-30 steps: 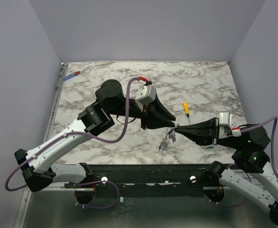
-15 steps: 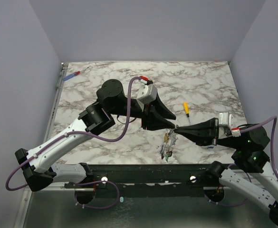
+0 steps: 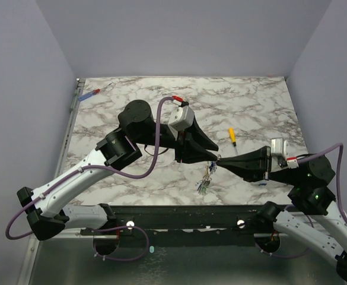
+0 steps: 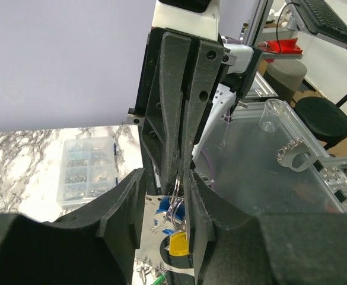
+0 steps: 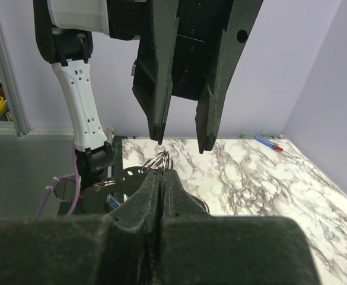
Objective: Put the keys on the keyring
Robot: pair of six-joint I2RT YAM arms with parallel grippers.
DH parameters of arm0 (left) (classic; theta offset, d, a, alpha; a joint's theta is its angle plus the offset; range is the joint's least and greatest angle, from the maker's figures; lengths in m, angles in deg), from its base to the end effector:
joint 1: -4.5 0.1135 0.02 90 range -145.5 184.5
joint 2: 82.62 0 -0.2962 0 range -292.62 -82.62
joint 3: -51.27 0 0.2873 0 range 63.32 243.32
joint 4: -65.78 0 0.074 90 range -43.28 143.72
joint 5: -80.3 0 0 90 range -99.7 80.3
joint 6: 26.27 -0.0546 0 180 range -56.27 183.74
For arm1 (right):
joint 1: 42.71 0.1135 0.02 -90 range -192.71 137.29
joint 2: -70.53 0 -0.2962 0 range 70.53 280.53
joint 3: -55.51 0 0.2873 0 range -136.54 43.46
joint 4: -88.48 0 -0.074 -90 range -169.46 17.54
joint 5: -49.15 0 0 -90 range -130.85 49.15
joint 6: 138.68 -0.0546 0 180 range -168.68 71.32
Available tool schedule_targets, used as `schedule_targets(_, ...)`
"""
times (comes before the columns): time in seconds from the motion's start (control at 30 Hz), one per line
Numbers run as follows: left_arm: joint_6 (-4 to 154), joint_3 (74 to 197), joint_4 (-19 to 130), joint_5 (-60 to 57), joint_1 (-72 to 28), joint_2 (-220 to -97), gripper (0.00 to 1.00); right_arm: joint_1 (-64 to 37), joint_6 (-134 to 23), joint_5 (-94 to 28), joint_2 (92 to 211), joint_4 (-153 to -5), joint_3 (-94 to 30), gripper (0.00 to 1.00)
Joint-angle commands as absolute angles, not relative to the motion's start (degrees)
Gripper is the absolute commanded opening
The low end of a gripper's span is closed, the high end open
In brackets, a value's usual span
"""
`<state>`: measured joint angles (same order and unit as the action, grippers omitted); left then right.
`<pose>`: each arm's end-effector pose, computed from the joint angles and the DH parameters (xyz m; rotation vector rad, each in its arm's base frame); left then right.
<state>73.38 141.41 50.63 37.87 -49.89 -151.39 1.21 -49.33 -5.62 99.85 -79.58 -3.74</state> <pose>0.1364 -0.2596 0.5063 1.2701 1.1222 -1.4676 0.0671 0.1084 0.4385 -0.9879 0.9797 1.0399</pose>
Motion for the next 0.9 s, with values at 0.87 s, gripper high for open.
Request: schedule_targets(0.87,72.64,139.29,48.72,38.2,-49.82,-149.88,0.31,1.34,-51.93,-7.09,100.47,-84.21,-7.5,0.01)
